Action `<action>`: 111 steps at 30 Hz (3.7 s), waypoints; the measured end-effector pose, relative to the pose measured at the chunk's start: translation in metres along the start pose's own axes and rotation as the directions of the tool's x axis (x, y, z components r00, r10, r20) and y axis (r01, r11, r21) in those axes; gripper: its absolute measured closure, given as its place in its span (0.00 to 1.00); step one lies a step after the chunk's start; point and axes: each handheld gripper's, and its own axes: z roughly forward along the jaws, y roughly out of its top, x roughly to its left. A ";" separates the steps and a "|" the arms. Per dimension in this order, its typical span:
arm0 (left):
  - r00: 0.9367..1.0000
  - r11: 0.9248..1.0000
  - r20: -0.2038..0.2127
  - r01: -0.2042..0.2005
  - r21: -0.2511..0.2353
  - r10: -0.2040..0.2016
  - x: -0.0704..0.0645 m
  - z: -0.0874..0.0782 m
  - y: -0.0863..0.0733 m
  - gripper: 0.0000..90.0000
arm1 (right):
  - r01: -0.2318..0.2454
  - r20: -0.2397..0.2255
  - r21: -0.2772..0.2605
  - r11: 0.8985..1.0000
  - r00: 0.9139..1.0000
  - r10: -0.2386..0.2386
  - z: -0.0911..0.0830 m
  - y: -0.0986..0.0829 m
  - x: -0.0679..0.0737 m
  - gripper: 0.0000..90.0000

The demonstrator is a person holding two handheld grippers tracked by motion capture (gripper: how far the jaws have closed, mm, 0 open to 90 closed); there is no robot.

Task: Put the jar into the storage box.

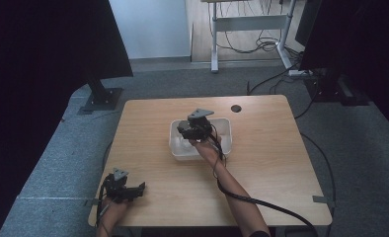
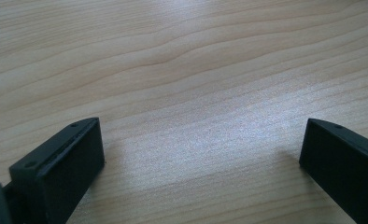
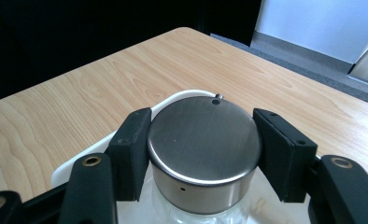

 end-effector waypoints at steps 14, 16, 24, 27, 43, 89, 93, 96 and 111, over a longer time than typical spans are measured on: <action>1.000 1.000 0.001 -0.001 0.001 0.001 0.000 0.000 0.000 0.00 | -0.014 0.001 -0.005 1.000 1.000 0.014 0.013 -0.011 -0.006 0.43; 1.000 1.000 0.001 -0.001 0.001 0.001 0.000 0.000 0.000 0.00 | -0.004 -0.001 -0.003 1.000 1.000 0.004 0.013 -0.010 -0.006 0.43; 1.000 1.000 0.001 -0.001 0.001 0.001 0.000 0.000 0.000 0.00 | 0.000 -0.006 0.003 1.000 1.000 0.000 0.013 -0.010 -0.006 0.42; 1.000 1.000 0.001 -0.001 0.001 0.001 0.000 0.000 0.000 0.00 | 0.008 -0.020 0.004 1.000 1.000 -0.008 0.013 -0.009 -0.006 0.27; 1.000 1.000 0.001 -0.001 0.002 0.001 0.000 0.000 0.000 0.00 | 0.009 -0.077 0.029 1.000 0.997 -0.007 -0.006 -0.007 -0.008 0.08; 1.000 1.000 0.000 -0.001 0.000 0.001 0.000 0.000 0.000 0.00 | 0.110 -0.072 0.063 0.992 0.992 -0.106 -0.064 -0.017 0.003 0.07; 1.000 1.000 0.000 -0.001 0.000 0.001 0.000 0.000 0.000 0.00 | 0.108 -0.074 0.059 0.992 0.992 -0.104 -0.068 -0.021 0.003 0.07; 1.000 1.000 0.000 -0.001 0.000 0.001 0.000 0.000 0.000 0.00 | 0.110 -0.072 0.062 0.992 0.992 -0.105 -0.071 -0.023 0.002 0.07; 1.000 1.000 0.000 -0.003 0.002 0.003 0.000 0.000 0.000 0.00 | 0.108 -0.055 0.067 0.992 0.993 -0.105 -0.088 -0.036 -0.002 0.07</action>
